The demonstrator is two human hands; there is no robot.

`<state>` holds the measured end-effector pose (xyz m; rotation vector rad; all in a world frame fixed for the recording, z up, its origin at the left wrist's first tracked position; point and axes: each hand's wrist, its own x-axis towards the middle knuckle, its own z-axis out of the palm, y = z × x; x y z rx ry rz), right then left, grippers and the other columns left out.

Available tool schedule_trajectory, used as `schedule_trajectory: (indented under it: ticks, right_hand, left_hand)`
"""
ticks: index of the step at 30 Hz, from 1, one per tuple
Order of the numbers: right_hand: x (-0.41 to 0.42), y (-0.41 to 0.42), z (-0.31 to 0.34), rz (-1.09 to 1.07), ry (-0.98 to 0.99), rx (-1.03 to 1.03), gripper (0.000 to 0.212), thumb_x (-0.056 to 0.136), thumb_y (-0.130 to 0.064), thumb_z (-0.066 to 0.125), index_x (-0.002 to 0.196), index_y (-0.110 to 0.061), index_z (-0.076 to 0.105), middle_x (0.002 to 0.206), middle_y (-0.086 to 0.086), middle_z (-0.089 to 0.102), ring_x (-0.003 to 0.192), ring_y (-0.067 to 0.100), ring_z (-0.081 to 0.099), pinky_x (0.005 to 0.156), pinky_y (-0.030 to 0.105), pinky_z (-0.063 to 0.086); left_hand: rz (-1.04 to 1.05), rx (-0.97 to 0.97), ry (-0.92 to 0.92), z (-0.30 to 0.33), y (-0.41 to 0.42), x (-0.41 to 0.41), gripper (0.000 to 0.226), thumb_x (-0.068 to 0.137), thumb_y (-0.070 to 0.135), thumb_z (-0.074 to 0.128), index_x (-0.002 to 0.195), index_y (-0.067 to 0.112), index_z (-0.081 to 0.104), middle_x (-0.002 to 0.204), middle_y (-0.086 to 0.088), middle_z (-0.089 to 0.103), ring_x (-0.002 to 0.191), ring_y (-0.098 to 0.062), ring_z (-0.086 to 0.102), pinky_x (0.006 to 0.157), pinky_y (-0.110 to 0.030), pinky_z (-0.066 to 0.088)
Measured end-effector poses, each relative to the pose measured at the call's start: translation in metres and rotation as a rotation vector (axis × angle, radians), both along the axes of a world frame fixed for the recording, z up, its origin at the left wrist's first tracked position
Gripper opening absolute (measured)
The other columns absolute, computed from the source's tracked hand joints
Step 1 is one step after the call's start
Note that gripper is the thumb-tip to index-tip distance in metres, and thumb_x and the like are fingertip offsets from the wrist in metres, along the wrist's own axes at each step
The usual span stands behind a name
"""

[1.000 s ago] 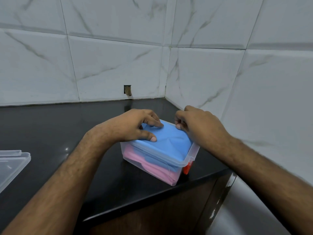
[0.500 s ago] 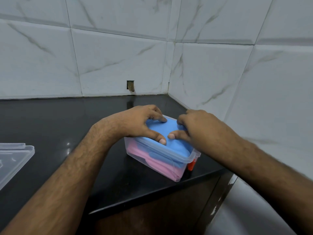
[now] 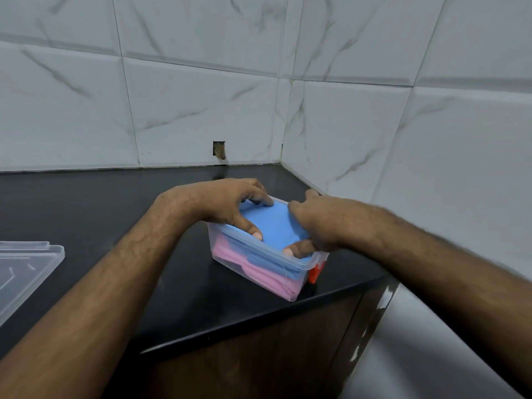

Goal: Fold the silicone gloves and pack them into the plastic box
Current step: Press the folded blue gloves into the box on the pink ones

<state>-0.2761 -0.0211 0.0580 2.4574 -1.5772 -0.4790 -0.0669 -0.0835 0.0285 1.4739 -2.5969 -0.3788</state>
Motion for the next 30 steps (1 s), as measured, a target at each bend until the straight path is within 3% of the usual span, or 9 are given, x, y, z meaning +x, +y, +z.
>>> schedule_trajectory:
  ticks: [5, 9, 11, 14, 17, 21, 24, 27, 30]
  right_hand:
    - [-0.003, -0.005, 0.005, 0.051, 0.004, 0.019, 0.079, 0.087, -0.064, 0.063, 0.148, -0.022, 0.034, 0.128, 0.008, 0.045, 0.095, 0.024, 0.055, 0.075, 0.037, 0.044]
    - [-0.007, -0.011, 0.004, 0.16, -0.412, -0.061, 0.042, 0.097, -0.049, 0.059, 0.133, -0.027, 0.057, 0.121, 0.0, 0.06, 0.1, 0.016, 0.057, 0.085, 0.033, 0.046]
    - [-0.008, -0.015, 0.003, 0.164, -0.512, -0.108, 0.029, 0.097, -0.046, 0.059, 0.116, -0.024, 0.065, 0.106, -0.004, 0.062, 0.096, 0.015, 0.059, 0.081, 0.03, 0.046]
    - [-0.011, -0.019, -0.002, 0.104, -0.416, -0.063, 0.048, 0.088, -0.055, 0.068, 0.119, -0.018, 0.065, 0.111, 0.0, 0.064, 0.093, 0.015, 0.056, 0.085, 0.033, 0.05]
    - [-0.014, -0.017, -0.006, 0.071, -0.369, -0.043, 0.072, 0.077, -0.068, 0.071, 0.124, -0.014, 0.059, 0.112, 0.003, 0.056, 0.088, 0.017, 0.051, 0.075, 0.033, 0.045]
    - [-0.011, -0.006, -0.011, 0.023, -0.25, -0.046, 0.074, 0.079, -0.07, 0.068, 0.122, -0.011, 0.056, 0.117, 0.01, 0.046, 0.078, 0.017, 0.045, 0.068, 0.032, 0.038]
    - [-0.008, 0.0, -0.01, 0.013, -0.203, -0.036, 0.067, 0.086, -0.063, 0.065, 0.123, -0.009, 0.057, 0.123, 0.013, 0.048, 0.07, 0.015, 0.043, 0.069, 0.031, 0.039]
    - [-0.004, 0.002, -0.004, 0.01, -0.133, -0.008, 0.065, 0.088, -0.063, 0.062, 0.121, -0.007, 0.059, 0.107, 0.008, 0.049, 0.069, 0.018, 0.045, 0.075, 0.033, 0.045]
    - [0.002, 0.001, 0.001, 0.017, -0.073, 0.007, 0.069, 0.088, -0.065, 0.062, 0.126, -0.006, 0.058, 0.08, 0.002, 0.045, 0.087, 0.024, 0.051, 0.08, 0.036, 0.047]
  left_hand:
    - [0.014, 0.018, -0.227, 0.023, -0.007, -0.004, 0.076, 0.08, 0.034, 0.088, 0.147, 0.03, 0.052, 0.146, 0.009, 0.048, 0.129, -0.01, 0.047, 0.108, -0.028, 0.039]
    - [0.018, -0.021, -0.295, 0.034, -0.005, -0.006, 0.073, 0.079, 0.029, 0.088, 0.144, 0.031, 0.056, 0.141, 0.007, 0.054, 0.13, -0.015, 0.052, 0.111, -0.039, 0.043]
    - [0.018, -0.05, -0.274, 0.038, -0.002, -0.008, 0.066, 0.079, 0.026, 0.088, 0.139, 0.029, 0.061, 0.128, 0.008, 0.058, 0.123, -0.014, 0.055, 0.102, -0.033, 0.045]
    - [-0.012, -0.08, -0.15, 0.04, 0.005, -0.012, 0.053, 0.078, 0.029, 0.088, 0.127, 0.028, 0.069, 0.11, 0.015, 0.06, 0.101, -0.002, 0.061, 0.082, -0.019, 0.043]
    - [-0.011, -0.003, -0.137, 0.041, 0.013, -0.018, 0.052, 0.074, 0.034, 0.091, 0.122, 0.028, 0.071, 0.103, 0.016, 0.067, 0.085, 0.003, 0.064, 0.077, -0.018, 0.048]
    - [0.069, 0.109, -0.227, 0.038, 0.018, -0.023, 0.057, 0.075, 0.03, 0.091, 0.128, 0.027, 0.068, 0.105, 0.008, 0.07, 0.091, -0.027, 0.073, 0.078, -0.033, 0.057]
    - [0.106, 0.102, -0.33, 0.035, 0.018, -0.028, 0.062, 0.078, 0.025, 0.089, 0.132, 0.033, 0.06, 0.111, 0.009, 0.065, 0.09, -0.026, 0.072, 0.067, -0.024, 0.054]
    - [0.142, 0.102, -0.411, 0.035, 0.018, -0.034, 0.072, 0.077, 0.024, 0.089, 0.135, 0.038, 0.048, 0.117, 0.007, 0.059, 0.083, -0.017, 0.066, 0.069, -0.026, 0.051]
    - [0.175, 0.131, -0.502, 0.038, 0.02, -0.042, 0.092, 0.077, 0.02, 0.089, 0.147, 0.04, 0.032, 0.123, 0.003, 0.055, 0.097, -0.028, 0.069, 0.083, -0.037, 0.056]
